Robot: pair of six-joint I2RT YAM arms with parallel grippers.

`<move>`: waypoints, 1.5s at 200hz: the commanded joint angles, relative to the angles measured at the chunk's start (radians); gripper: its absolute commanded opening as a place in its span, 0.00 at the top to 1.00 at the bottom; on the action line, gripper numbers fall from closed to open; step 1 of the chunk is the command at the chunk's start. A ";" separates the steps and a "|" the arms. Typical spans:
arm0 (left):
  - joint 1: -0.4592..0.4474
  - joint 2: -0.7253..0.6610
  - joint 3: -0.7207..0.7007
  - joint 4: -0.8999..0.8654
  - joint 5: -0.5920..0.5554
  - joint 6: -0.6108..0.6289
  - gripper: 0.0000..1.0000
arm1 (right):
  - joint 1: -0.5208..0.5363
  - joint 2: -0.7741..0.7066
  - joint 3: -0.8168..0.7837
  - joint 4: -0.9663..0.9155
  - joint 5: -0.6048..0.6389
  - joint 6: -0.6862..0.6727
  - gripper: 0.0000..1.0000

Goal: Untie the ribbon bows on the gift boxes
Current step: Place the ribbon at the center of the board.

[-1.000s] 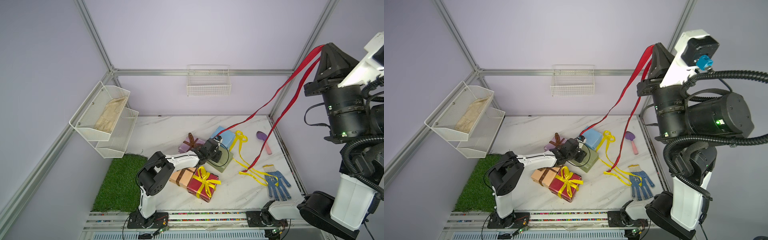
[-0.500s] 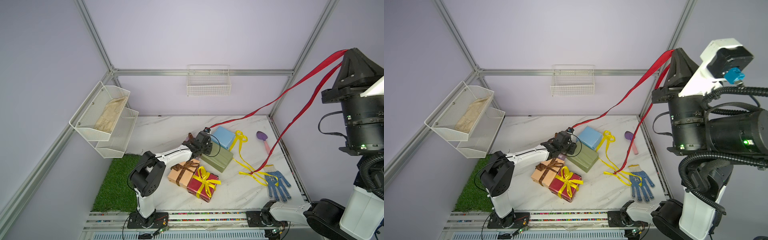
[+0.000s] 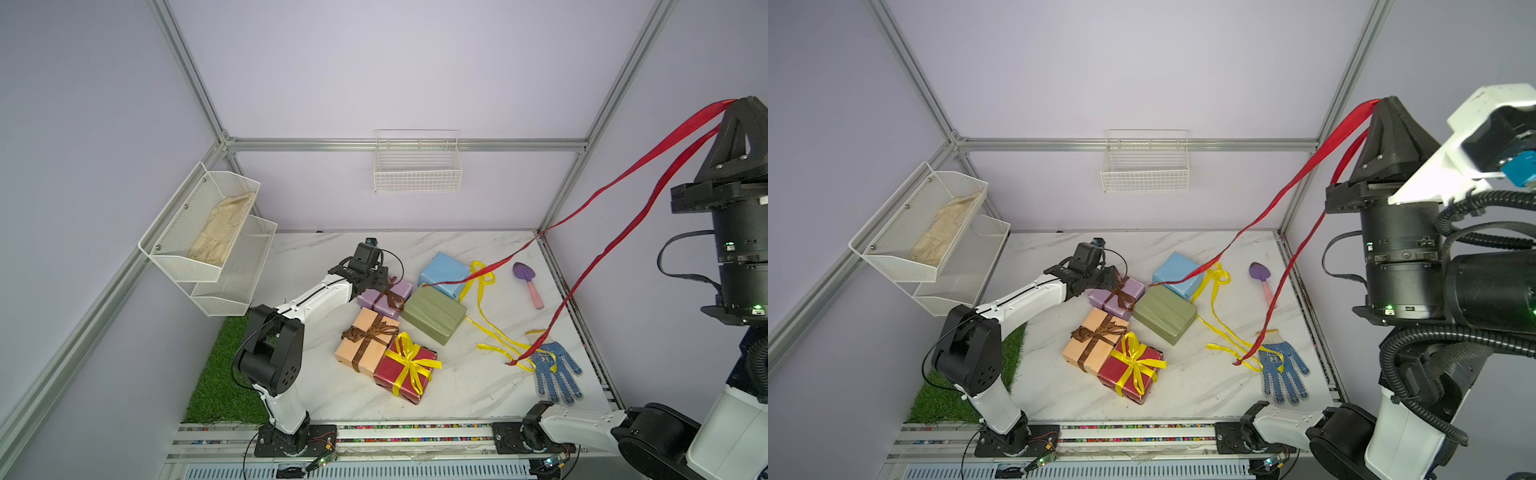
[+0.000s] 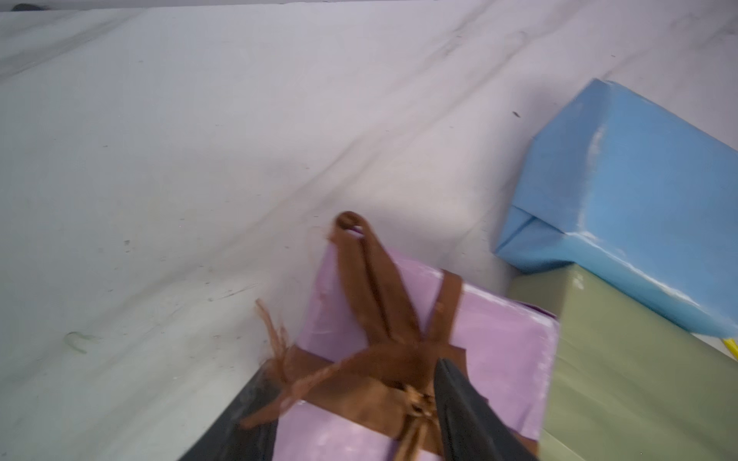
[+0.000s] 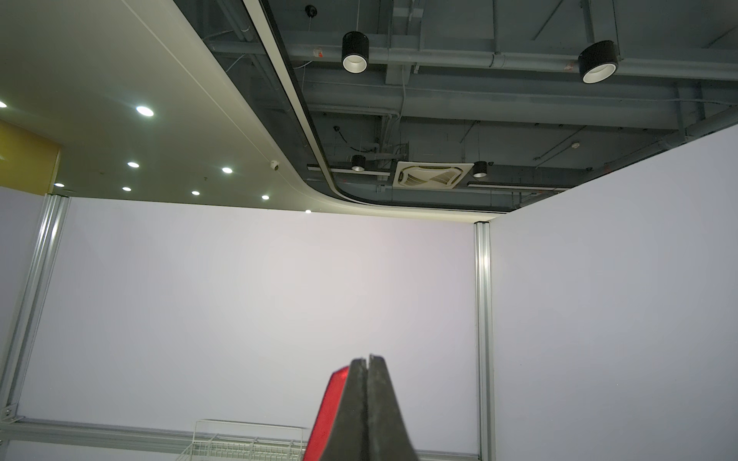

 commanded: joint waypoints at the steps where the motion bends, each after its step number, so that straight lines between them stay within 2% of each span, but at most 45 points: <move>1: 0.021 -0.074 -0.002 -0.015 0.035 -0.023 0.38 | 0.007 0.002 -0.012 0.004 0.019 -0.014 1.00; 35: 0.024 -0.117 -0.016 0.009 0.142 0.019 0.38 | 0.007 -0.009 -0.100 0.007 0.024 0.021 1.00; 60: 0.022 -0.165 -0.042 0.038 0.187 0.016 0.39 | 0.007 -0.026 -0.252 0.030 0.033 0.083 1.00; 124: 0.019 -0.360 -0.126 0.065 0.235 0.024 0.40 | 0.007 -0.102 -0.665 0.146 0.151 0.198 1.00; 189: 0.016 -0.485 -0.183 0.056 0.242 0.021 0.39 | -0.009 -0.150 -0.869 0.154 0.241 0.252 1.00; 248: 0.016 -0.541 -0.205 0.047 0.243 0.013 0.39 | -0.145 -0.143 -0.963 0.155 0.205 0.309 1.00; 300: 0.016 -0.570 -0.219 0.027 0.233 0.014 0.39 | -0.276 -0.113 -1.083 0.153 0.093 0.436 1.00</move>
